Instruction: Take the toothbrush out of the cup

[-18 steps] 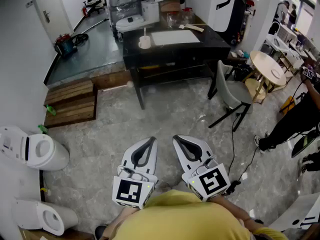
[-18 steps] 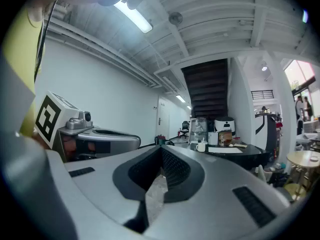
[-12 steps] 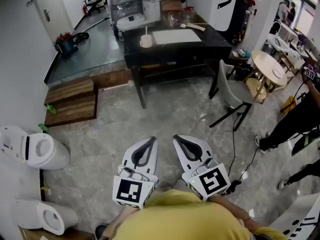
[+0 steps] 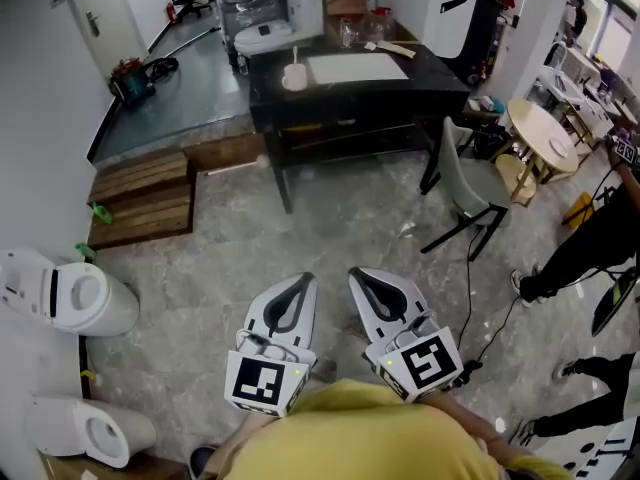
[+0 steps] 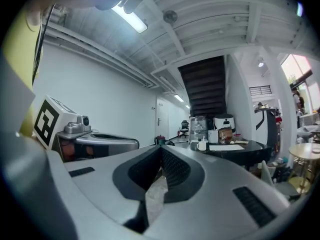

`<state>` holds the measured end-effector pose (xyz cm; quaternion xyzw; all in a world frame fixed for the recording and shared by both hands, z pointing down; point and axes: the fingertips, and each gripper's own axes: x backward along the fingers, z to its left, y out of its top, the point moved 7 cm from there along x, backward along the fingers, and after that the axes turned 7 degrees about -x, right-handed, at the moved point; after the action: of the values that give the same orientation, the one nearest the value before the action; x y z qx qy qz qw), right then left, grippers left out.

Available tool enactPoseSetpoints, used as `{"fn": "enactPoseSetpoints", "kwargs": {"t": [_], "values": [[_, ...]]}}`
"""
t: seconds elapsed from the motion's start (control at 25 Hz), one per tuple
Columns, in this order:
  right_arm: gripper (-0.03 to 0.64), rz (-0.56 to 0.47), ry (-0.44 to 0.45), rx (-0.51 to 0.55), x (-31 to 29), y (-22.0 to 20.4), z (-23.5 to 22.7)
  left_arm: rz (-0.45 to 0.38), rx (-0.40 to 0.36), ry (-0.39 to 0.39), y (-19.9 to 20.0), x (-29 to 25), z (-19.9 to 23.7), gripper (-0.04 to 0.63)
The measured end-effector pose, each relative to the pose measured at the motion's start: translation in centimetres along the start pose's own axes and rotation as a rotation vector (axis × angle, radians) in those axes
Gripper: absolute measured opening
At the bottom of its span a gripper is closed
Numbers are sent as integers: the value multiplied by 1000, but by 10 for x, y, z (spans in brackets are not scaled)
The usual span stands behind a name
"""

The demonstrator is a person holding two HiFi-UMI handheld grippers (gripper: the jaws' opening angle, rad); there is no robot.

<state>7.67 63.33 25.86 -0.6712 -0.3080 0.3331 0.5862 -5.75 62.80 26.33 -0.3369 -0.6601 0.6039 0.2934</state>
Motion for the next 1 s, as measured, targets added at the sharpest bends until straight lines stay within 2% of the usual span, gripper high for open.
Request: {"fn": "enactPoseSetpoints", "kwargs": {"t": [0.48, 0.68, 1.0], "values": [[17, 10, 44, -18, -75, 5, -58, 51, -3, 39, -16, -69, 52, 11], [17, 24, 64, -11, -117, 14, -93, 9, 35, 64, -11, -114, 81, 11], [17, 33, 111, -40, -173, 23, -144, 26, 46, 122, -12, -172, 121, 11]]}}
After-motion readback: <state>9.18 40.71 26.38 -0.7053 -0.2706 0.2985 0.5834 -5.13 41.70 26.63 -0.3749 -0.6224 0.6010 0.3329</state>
